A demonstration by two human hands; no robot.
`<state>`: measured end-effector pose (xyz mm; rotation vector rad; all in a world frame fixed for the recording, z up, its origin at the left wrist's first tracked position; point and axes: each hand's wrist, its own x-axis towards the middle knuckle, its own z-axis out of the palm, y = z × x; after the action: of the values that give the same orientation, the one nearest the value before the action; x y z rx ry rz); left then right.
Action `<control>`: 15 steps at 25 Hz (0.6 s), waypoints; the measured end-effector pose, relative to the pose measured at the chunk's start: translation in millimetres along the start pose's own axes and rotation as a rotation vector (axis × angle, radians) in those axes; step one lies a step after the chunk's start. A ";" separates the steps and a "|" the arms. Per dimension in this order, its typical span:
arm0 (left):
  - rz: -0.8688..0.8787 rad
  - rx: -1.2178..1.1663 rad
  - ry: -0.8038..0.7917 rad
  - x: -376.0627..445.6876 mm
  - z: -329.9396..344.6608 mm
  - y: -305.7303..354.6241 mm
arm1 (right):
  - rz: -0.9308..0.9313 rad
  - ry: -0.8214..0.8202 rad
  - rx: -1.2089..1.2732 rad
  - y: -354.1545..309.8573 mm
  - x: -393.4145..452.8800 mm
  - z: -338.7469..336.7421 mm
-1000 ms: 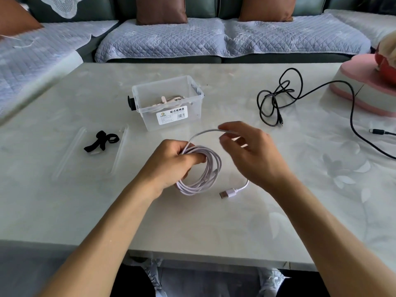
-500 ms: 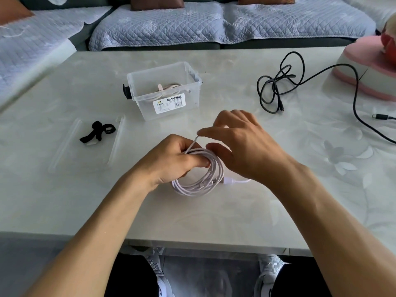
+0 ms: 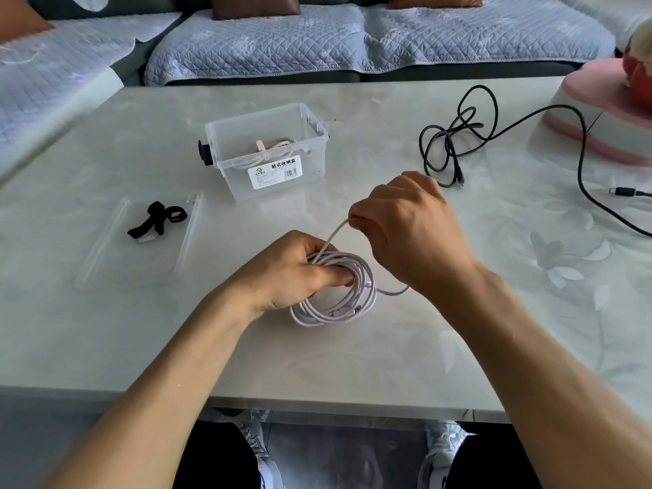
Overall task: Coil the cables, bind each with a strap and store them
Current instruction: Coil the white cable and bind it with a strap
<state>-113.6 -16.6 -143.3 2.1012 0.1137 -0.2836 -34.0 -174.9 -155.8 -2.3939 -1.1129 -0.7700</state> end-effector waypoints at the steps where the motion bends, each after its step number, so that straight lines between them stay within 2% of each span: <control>1: 0.006 -0.009 0.005 0.0 0.5 0.5 | 0.024 0.020 0.001 0.1 0.0 -0.5; 4: 0.021 -0.047 0.039 -1.0 0.9 0.1 | 0.091 0.016 0.012 0.9 -1.3 -3.1; 7: 0.008 -0.120 0.179 1.5 -1.5 -5.4 | 0.147 -0.070 0.083 1.3 -3.3 -3.2; 11: -0.071 -0.367 0.429 7.7 -3.8 -9.7 | 0.056 -0.056 0.198 -7.9 -4.4 -10.0; 13: -0.093 -0.508 0.474 8.6 -5.0 -8.0 | -0.004 -0.172 0.328 -16.1 -5.7 -12.6; 15: -0.090 -0.568 0.460 8.5 -6.7 -6.8 | 0.005 -0.232 0.355 -21.7 -7.2 -10.4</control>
<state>-105.7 -7.6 -147.7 1.5611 0.5025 0.1726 -58.2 -171.6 -149.8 -2.2162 -1.2155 -0.2652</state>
